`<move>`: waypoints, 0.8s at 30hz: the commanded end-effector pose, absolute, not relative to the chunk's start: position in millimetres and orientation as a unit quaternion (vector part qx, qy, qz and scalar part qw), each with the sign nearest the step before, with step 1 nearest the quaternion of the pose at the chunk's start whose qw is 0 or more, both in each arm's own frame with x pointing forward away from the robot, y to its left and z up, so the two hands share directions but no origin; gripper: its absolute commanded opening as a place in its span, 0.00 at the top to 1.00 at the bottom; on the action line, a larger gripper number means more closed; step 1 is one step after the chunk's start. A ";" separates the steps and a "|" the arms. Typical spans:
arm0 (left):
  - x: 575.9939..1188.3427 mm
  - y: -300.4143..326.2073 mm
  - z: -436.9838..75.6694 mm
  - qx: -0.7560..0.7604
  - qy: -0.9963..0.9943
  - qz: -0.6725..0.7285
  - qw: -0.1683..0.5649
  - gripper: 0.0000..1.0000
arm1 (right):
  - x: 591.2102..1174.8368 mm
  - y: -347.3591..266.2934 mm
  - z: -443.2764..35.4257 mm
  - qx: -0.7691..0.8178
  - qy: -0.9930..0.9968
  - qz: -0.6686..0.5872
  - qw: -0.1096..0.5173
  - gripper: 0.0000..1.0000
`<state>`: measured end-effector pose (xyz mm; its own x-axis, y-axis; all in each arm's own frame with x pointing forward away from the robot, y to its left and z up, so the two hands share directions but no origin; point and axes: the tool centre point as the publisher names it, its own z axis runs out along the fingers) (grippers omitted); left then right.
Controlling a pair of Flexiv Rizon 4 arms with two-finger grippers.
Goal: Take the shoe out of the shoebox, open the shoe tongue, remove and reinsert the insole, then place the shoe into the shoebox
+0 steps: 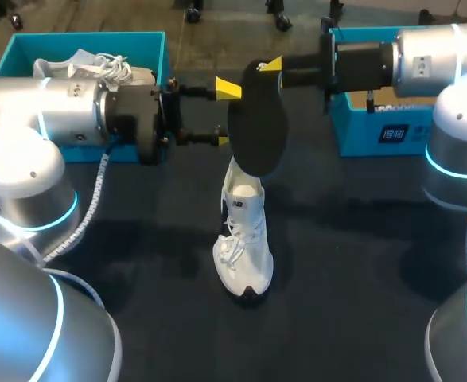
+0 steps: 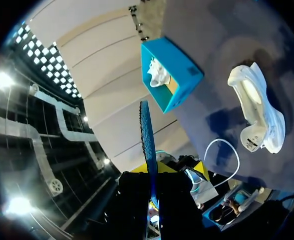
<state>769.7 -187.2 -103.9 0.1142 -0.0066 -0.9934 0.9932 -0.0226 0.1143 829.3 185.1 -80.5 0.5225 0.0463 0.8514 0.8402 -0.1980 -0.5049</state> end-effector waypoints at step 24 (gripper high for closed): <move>768.1 -201.3 -109.4 0.521 0.461 -0.498 0.518 1.00 | 826.6 205.7 -95.8 -0.681 -0.324 -0.372 0.541 0.49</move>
